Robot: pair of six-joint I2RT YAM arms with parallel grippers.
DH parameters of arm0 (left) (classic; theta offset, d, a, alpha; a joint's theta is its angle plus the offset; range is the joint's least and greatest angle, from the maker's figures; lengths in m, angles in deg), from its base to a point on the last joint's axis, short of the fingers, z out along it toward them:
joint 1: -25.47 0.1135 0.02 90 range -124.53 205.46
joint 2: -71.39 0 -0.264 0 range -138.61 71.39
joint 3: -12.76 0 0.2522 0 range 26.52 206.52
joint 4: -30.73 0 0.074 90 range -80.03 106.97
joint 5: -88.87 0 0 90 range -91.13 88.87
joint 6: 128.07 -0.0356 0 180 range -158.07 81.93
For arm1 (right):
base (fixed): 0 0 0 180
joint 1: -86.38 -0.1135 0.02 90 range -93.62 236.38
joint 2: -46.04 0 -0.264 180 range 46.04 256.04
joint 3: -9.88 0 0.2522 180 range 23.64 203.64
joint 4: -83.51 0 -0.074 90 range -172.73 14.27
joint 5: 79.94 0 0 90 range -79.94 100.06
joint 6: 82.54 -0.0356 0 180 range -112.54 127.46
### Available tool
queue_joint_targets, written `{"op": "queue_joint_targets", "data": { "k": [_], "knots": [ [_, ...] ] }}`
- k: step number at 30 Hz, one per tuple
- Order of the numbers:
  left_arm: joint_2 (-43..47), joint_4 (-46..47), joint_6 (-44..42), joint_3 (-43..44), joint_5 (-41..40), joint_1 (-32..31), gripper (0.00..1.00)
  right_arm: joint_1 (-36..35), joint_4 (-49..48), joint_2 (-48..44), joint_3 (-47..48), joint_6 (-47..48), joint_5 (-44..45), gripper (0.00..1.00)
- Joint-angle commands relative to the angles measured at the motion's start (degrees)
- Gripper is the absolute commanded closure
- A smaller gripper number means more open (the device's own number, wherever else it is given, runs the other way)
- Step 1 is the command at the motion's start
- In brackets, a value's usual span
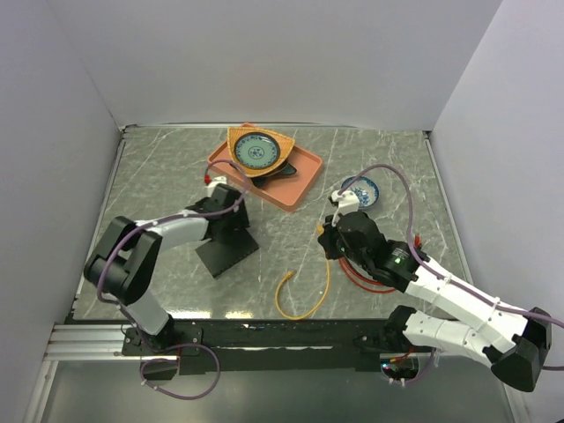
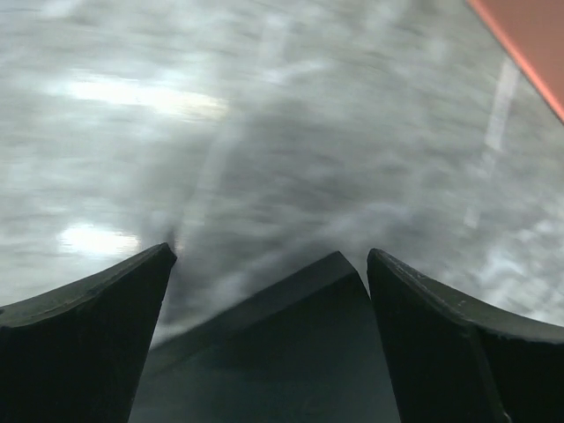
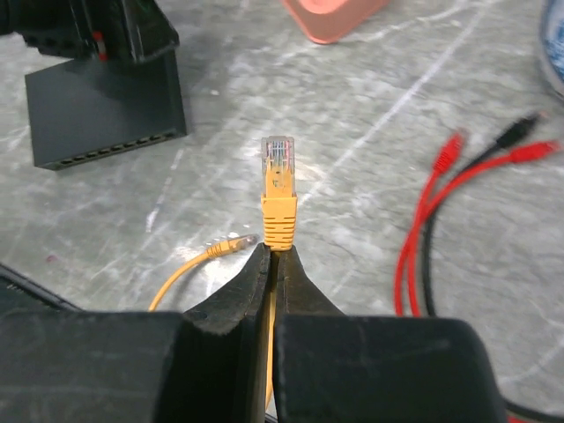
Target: Insert the plug into the switch port
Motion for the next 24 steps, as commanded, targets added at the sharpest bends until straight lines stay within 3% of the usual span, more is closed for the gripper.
{"op": "queue_joint_targets", "data": {
  "k": [1, 13, 21, 24],
  "knots": [
    [5.3, 1.3, 0.4, -3.0, 6.0, 5.8, 0.01, -1.3, -4.9, 1.8, -0.4, 1.3, -3.6, 1.00],
    [16.6, 1.9, 0.7, -12.8, 14.7, 19.4, 0.04, -10.2, -10.5, 16.1, 2.6, 3.8, -7.2, 1.00],
    [14.6, 2.6, 0.6, -15.5, 17.4, 20.3, 0.02, -15.4, -12.3, 28.2, 8.0, 4.9, -9.3, 1.00],
    [13.4, 1.7, 0.2, -14.6, 22.8, 20.3, 0.01, -16.2, -12.9, 31.4, 9.4, 4.6, -10.2, 1.00]
  ]
}}
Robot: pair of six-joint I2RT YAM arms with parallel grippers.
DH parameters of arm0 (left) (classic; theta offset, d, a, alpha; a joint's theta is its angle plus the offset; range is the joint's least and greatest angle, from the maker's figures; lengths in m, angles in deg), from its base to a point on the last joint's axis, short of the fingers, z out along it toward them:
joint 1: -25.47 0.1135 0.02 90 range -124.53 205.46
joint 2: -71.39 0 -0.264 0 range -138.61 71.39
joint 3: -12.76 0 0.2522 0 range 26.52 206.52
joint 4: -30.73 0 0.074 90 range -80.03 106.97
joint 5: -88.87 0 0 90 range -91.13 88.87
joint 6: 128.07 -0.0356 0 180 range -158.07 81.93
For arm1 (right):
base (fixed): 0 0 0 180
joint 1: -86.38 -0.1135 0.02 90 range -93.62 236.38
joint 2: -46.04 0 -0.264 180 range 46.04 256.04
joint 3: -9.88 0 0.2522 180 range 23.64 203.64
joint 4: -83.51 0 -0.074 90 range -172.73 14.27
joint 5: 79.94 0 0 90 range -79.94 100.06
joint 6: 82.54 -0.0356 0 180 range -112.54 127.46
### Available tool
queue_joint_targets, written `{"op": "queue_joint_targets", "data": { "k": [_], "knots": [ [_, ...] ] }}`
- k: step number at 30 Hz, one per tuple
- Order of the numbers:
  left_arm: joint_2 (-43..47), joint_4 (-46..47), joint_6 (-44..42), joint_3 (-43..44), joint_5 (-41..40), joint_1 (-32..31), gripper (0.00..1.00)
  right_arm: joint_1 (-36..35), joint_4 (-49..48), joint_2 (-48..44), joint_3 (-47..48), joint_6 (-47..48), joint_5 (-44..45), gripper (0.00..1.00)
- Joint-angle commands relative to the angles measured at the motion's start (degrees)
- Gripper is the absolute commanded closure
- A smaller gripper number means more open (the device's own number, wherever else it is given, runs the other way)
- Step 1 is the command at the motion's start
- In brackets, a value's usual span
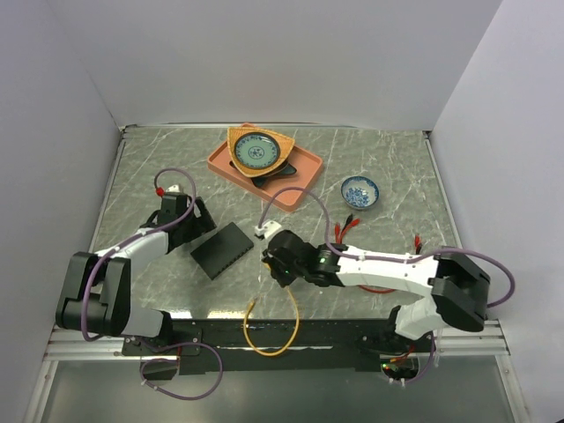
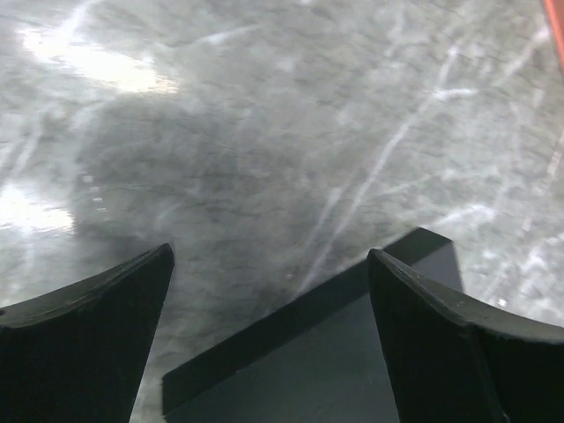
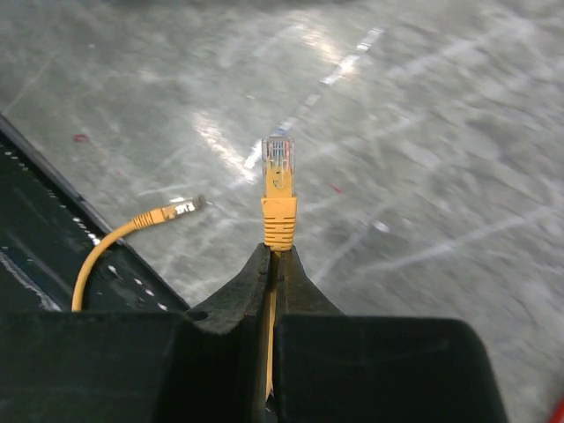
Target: Insert the plug into the switch port
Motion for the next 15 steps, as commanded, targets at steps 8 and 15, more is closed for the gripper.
{"op": "queue_joint_targets", "data": {
  "k": [8, 15],
  "knots": [
    [-2.6, 3.1, 3.8, -3.1, 15.0, -2.5, 0.04, -1.1, -7.3, 5.9, 3.9, 0.0, -4.7, 1.00],
    [-4.3, 6.9, 6.7, -2.6, 16.4, -6.8, 0.04, -1.1, -6.1, 14.3, 9.5, -0.7, -6.3, 1.00]
  ]
}}
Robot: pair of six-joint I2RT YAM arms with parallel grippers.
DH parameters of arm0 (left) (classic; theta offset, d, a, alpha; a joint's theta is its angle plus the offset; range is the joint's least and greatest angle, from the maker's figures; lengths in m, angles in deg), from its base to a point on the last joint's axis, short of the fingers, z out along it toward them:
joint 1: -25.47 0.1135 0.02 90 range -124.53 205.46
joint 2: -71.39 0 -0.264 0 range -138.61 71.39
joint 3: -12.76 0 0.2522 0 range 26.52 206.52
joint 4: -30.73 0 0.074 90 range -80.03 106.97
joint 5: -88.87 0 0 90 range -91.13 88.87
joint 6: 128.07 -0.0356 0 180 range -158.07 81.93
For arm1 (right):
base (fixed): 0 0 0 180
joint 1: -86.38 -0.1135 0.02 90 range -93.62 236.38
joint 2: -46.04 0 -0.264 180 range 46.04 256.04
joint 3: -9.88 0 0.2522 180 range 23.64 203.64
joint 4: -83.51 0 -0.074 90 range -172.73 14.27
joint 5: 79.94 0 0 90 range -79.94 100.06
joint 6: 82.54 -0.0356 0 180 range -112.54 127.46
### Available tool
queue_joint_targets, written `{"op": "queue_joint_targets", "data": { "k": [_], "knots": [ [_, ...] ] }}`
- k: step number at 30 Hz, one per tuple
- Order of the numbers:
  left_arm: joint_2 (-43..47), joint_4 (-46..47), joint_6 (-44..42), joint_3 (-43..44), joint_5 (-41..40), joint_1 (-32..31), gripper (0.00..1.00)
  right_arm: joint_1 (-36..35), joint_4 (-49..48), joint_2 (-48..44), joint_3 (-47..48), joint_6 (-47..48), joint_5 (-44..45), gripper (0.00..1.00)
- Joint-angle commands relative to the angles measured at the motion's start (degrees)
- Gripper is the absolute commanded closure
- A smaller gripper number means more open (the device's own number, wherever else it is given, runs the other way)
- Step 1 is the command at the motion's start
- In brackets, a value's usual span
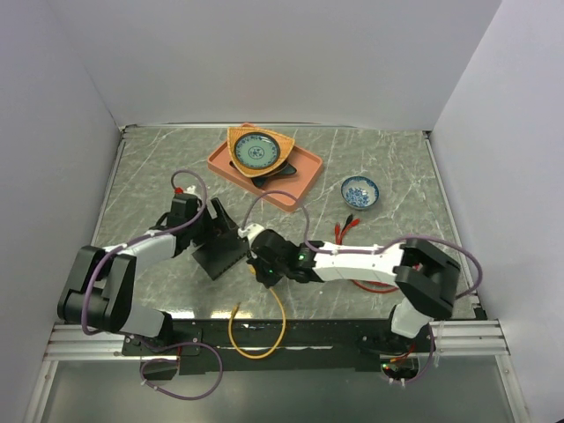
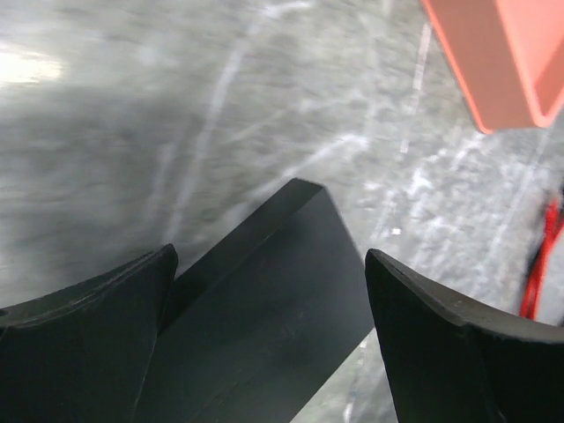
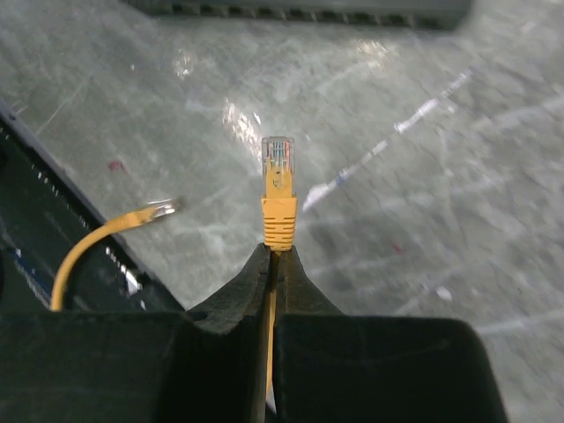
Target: Insert the plug into the switch port
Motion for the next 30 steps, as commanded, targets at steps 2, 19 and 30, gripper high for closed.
{"op": "queue_joint_targets", "data": {
  "k": [2, 19, 30],
  "knots": [
    [-3.5, -0.2, 4.1, -0.6, 3.6, -2.9, 0.04, 0.0, -0.9, 5.1, 4.8, -0.3, -1.1, 1.00],
    [22.4, -23.6, 5.6, 2.2, -20.5, -2.2, 0.03, 0.1, -2.5, 6.6, 3.2, -1.7, -1.8, 1.00],
    [22.8, -29.0, 12.2, -3.1, -16.2, -6.2, 0.04, 1.0, -1.7, 7.2, 3.6, -1.9, -1.0, 1.00]
  ]
}}
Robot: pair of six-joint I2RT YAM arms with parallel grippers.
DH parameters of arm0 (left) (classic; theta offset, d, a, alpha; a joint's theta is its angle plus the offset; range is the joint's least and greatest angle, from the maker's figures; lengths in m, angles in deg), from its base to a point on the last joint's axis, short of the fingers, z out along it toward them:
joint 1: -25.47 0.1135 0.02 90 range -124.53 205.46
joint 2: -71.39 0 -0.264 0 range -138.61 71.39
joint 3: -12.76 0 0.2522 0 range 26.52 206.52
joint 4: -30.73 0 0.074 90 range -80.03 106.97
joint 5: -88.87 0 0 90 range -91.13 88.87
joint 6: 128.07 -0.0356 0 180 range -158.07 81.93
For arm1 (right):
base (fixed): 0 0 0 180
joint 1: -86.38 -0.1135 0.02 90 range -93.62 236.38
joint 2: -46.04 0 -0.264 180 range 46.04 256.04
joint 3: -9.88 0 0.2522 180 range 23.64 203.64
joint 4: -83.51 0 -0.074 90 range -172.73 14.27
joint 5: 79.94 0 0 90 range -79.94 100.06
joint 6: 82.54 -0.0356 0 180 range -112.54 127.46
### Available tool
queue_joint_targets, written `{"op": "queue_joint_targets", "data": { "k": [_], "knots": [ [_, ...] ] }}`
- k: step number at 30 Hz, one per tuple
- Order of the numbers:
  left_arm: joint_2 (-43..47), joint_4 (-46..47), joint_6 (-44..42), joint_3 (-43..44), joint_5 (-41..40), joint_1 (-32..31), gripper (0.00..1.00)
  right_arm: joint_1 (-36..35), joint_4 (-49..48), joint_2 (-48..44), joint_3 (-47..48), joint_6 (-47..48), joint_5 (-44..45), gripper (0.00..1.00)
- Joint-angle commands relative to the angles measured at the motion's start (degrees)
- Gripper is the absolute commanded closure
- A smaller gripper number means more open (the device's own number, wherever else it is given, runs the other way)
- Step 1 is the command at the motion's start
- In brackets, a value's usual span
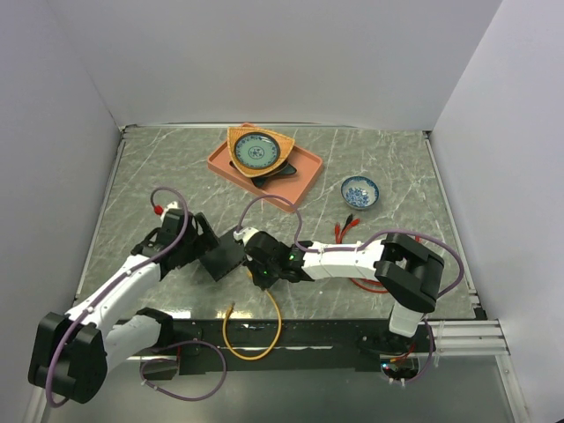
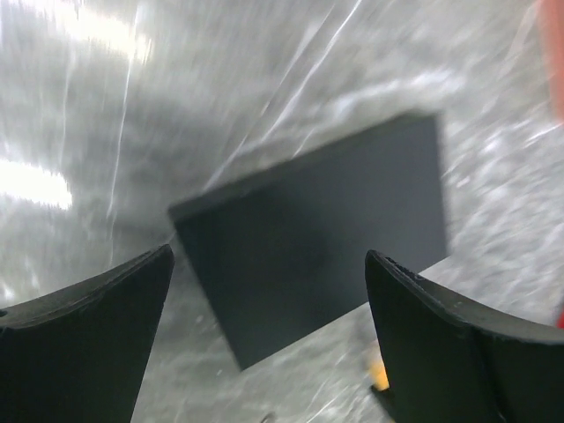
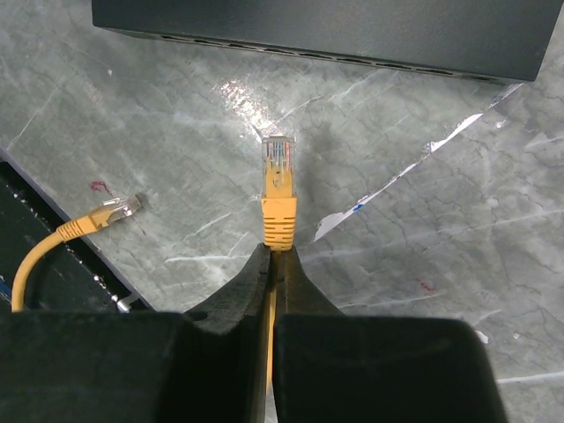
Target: Insert the plug into the switch port
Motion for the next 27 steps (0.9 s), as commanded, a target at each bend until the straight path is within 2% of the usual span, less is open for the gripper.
{"op": "queue_joint_targets", "data": {
  "k": [1, 9, 17, 23, 27],
  "knots": [
    [-0.8, -2.9, 3.9, -1.0, -0.7, -1.9, 0.04, 1.0, -0.8, 0.1, 0.9, -0.5, 0.8, 1.00],
    [-5.8, 2.6, 3.6, -3.9, 2.7, -2.4, 0.02, 3.4, -0.2, 2.0, 1.7, -1.2, 0.4, 1.00],
    [-6.6, 10.1, 3.3, -5.5, 7.1, -3.1, 0.01, 7.7, 1.0, 4.6, 4.1, -0.6, -1.3, 1.00],
    [-10.3, 15.8, 4.1, -4.4, 11.0, -5.9, 0.01, 8.1, 1.3, 3.5, 4.3, 0.2, -1.4, 1.00],
    [-9.4, 15.3, 4.5, -3.4, 9.5, -7.3, 0.01, 8.1, 1.7, 2.7, 3.4, 0.4, -1.4, 1.00]
  ]
}}
